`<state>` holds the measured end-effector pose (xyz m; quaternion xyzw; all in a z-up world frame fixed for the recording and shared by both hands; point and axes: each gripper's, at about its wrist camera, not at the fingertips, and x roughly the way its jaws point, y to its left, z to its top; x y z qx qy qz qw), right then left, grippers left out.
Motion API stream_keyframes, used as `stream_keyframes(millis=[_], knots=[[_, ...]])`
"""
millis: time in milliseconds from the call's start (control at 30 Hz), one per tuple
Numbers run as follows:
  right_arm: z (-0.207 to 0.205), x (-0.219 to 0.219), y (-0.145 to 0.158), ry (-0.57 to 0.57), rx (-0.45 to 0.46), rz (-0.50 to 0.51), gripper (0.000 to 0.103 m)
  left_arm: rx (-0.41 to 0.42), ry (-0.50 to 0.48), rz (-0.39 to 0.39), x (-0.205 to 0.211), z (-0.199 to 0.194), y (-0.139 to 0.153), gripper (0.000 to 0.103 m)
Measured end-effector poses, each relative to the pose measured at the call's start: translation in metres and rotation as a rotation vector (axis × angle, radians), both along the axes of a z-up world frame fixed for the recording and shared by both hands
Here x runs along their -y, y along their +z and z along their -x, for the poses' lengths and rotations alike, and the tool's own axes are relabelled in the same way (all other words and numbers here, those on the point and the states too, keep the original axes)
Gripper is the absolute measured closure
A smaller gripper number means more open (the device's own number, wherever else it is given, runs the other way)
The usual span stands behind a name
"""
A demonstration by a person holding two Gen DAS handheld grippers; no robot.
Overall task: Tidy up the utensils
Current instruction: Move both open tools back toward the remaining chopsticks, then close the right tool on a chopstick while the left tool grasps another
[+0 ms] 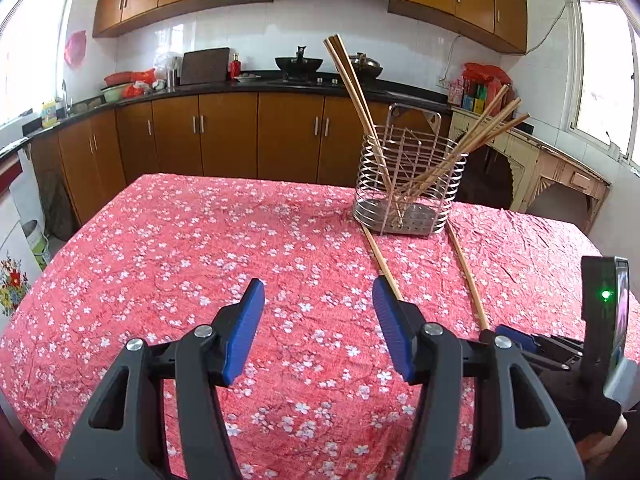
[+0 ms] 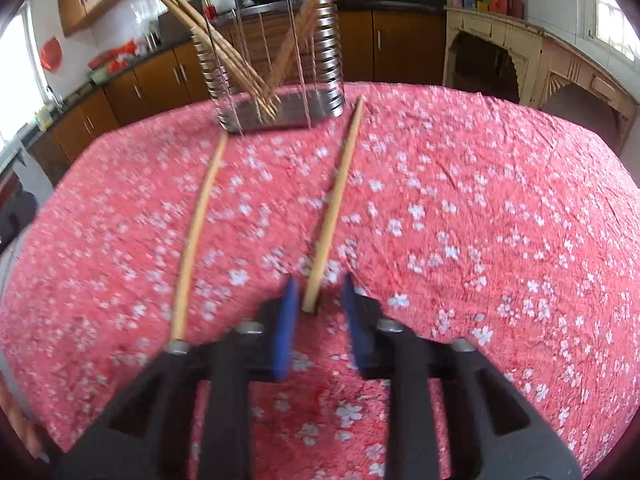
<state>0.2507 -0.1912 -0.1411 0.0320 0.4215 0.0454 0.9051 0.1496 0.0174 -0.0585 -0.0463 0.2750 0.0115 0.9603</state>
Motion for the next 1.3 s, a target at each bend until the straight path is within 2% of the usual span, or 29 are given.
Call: stream_keyframes(millis=[133,333,433,567,600,700,733,800,1033,1167,1300], knots=[[-0.003,0.031,0.000,-0.098,-0.018,-0.038,0.095,-0.024,-0.045,0.002,0.015,0.000,-0.006,0.042],[-0.011,0.100,0.004,-0.336,-0.046,-0.084,0.095,-0.097,-0.104,0.013,0.043,-0.007,-0.020,0.042],[-0.010,0.119,0.003,-0.369,-0.053,-0.114,0.095,-0.160,-0.125,0.007,0.059,-0.015,-0.030,0.042],[-0.008,0.124,0.002,-0.360,-0.046,-0.111,0.095,-0.247,-0.122,-0.012,0.079,-0.030,-0.047,0.042],[-0.007,0.123,0.002,-0.357,-0.045,-0.109,0.095,-0.269,-0.114,-0.013,0.082,-0.033,-0.051,0.044],[-0.005,0.124,0.002,-0.352,-0.046,-0.111,0.095,-0.312,-0.090,-0.037,0.086,-0.041,-0.061,0.085],[-0.005,0.122,0.003,-0.352,-0.046,-0.112,0.095,-0.303,-0.075,-0.063,0.086,-0.041,-0.061,0.095],[-0.007,0.121,0.003,-0.352,-0.046,-0.111,0.095,-0.312,-0.053,-0.065,0.077,-0.042,-0.062,0.096],[-0.016,0.117,0.004,-0.321,-0.041,-0.088,0.095,-0.330,0.093,-0.076,0.000,-0.057,-0.059,0.096],[-0.023,0.107,0.004,-0.244,-0.050,-0.096,0.095,-0.323,0.055,-0.079,-0.029,-0.072,-0.058,0.096],[-0.025,0.100,0.003,-0.235,-0.031,-0.056,0.095,-0.303,0.021,-0.009,-0.045,-0.073,-0.058,0.096]])
